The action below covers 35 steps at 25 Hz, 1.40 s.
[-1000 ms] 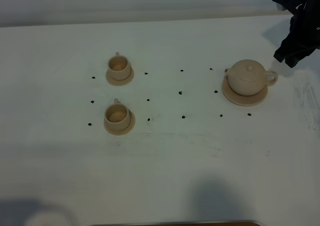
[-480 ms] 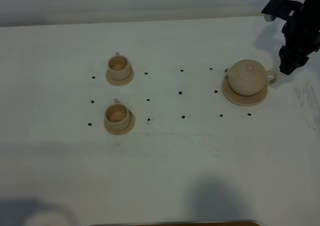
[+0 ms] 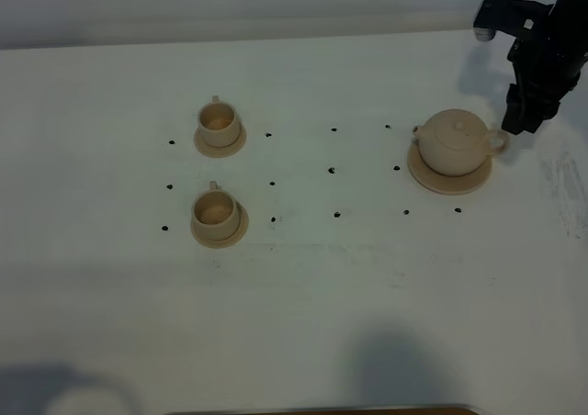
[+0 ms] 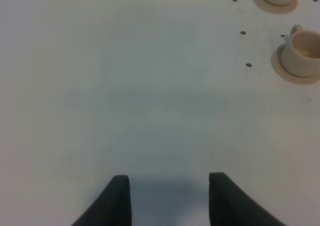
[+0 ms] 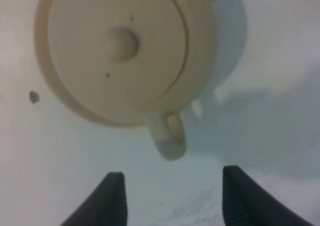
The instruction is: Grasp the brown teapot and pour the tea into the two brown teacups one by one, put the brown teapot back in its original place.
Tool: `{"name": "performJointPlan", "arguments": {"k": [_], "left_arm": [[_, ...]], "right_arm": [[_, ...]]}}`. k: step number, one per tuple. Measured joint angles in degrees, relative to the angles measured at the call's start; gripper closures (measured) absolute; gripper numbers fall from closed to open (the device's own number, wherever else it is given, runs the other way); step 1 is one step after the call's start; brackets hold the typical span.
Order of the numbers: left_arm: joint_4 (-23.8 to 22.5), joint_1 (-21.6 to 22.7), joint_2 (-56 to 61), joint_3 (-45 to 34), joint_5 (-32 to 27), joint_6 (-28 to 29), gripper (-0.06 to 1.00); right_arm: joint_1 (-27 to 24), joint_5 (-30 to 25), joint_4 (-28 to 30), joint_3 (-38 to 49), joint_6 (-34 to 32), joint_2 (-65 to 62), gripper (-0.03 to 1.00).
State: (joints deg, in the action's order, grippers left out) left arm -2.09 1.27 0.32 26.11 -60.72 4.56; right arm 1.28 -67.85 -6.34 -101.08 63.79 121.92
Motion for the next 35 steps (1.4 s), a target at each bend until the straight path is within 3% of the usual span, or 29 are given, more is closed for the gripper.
{"name": "performJointPlan", "arguments": {"k": [21, 35], "left_arm": [[0.0, 0.0, 0.0, 0.0, 0.0, 0.0, 0.51], [0.0, 0.0, 0.0, 0.0, 0.0, 0.0, 0.51]], "right_arm": [[-1.8, -0.3, -5.9, 0.0, 4.2, 2.0, 0.60], [-1.8, -0.3, -7.8, 0.0, 11.9, 3.4, 0.60]]}}
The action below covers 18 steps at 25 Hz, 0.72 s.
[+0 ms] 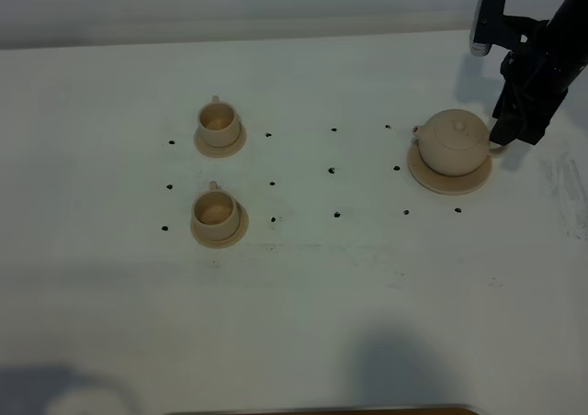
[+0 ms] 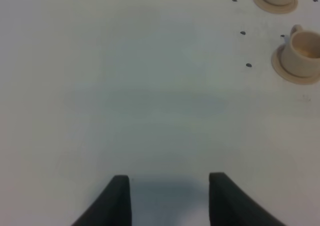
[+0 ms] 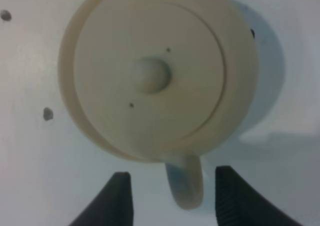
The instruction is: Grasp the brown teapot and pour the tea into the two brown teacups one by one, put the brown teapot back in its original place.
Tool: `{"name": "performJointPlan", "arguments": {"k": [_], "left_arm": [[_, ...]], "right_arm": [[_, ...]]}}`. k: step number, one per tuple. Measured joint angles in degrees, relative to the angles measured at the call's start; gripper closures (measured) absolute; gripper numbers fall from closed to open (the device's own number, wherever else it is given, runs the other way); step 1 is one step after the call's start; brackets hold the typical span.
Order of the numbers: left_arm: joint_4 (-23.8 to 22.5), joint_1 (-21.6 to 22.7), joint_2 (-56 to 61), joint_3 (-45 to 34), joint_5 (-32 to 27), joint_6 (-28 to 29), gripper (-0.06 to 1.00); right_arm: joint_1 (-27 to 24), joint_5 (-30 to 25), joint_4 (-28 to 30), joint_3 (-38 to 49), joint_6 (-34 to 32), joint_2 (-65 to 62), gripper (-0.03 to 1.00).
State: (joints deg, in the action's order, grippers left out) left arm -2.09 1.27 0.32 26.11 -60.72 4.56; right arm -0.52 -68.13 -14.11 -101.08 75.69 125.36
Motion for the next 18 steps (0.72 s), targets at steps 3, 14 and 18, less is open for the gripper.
{"name": "performJointPlan", "arguments": {"k": [3, 14, 18], "left_arm": [[0.0, 0.0, 0.0, 0.0, 0.0, 0.0, 0.51], [0.0, 0.0, 0.0, 0.0, 0.0, 0.0, 0.51], [0.0, 0.0, 0.0, 0.0, 0.0, 0.0, 0.51]], "right_arm": [[0.0, 0.2, 0.0, 0.0, 0.1, 0.0, 0.60], [0.0, 0.4, 0.1, 0.0, 2.8, 0.6, 0.60], [0.0, 0.4, 0.1, 0.0, 4.3, 1.1, 0.60]]}}
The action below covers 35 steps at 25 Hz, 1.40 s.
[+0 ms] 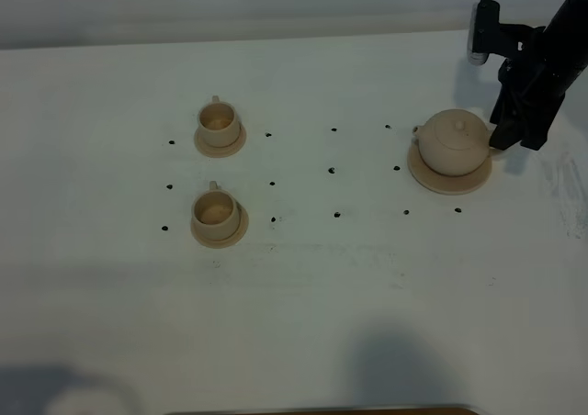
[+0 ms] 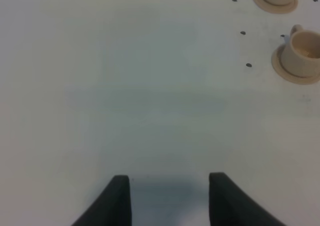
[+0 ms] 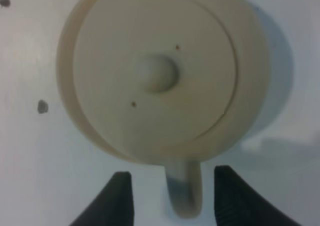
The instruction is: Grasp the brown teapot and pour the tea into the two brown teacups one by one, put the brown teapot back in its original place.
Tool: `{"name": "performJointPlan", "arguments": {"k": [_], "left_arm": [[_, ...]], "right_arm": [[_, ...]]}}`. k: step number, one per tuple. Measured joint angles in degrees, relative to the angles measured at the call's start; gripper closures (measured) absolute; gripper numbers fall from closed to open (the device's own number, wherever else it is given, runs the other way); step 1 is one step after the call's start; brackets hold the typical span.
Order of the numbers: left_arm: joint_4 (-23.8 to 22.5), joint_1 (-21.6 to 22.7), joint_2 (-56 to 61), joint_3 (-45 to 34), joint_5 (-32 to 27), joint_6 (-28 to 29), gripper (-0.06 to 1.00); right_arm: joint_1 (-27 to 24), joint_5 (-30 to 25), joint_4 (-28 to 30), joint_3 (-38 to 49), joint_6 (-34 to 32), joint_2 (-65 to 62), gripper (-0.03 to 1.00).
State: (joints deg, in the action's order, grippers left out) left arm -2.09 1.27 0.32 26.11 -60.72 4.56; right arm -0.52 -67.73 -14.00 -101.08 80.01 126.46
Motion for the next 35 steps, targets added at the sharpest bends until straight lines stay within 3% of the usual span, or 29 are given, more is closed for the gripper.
{"name": "performJointPlan", "arguments": {"k": [18, 35], "left_arm": [[0.0, 0.0, 0.0, 0.0, 0.0, 0.0, 0.51], [0.0, 0.0, 0.0, 0.0, 0.0, 0.0, 0.51]], "right_arm": [[0.0, 1.4, 0.1, 0.0, 8.6, 0.0, 0.60], [-0.1, 2.6, 0.1, 0.3, 9.2, 1.7, 0.65]]}}
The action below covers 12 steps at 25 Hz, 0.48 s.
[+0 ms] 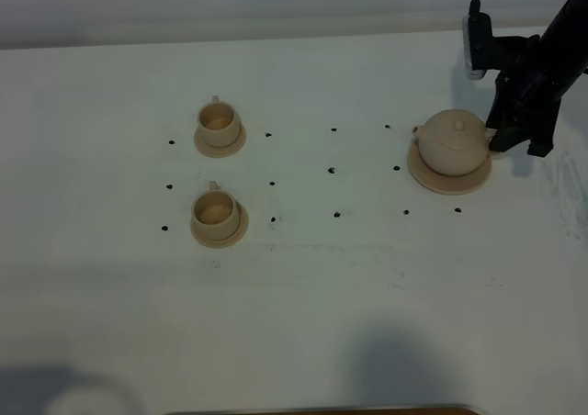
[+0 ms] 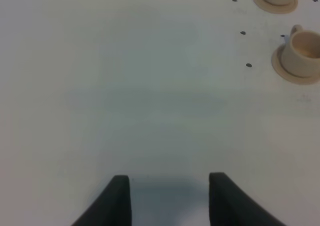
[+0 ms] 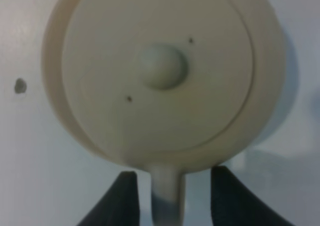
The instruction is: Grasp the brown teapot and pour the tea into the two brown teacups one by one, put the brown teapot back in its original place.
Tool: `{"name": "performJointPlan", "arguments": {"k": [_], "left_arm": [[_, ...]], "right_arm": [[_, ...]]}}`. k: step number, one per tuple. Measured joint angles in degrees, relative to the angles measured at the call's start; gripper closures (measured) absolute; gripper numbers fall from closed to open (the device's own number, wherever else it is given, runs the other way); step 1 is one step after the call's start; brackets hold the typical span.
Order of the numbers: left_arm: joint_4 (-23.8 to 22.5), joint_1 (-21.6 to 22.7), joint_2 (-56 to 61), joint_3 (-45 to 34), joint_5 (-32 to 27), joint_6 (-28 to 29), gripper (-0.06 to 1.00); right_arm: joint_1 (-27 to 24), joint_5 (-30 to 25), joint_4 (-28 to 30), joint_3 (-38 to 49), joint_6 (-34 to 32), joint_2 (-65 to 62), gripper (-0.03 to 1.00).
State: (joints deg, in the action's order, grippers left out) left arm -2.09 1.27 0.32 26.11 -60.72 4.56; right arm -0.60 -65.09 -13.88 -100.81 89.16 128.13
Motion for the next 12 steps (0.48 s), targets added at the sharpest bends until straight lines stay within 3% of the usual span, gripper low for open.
{"name": "performJointPlan", "arguments": {"k": [12], "left_arm": [[0.0, 0.0, 0.0, 0.0, 0.0, 0.0, 0.51]], "right_arm": [[0.0, 0.3, 0.0, 0.0, 0.0, 0.7, 0.68]]}}
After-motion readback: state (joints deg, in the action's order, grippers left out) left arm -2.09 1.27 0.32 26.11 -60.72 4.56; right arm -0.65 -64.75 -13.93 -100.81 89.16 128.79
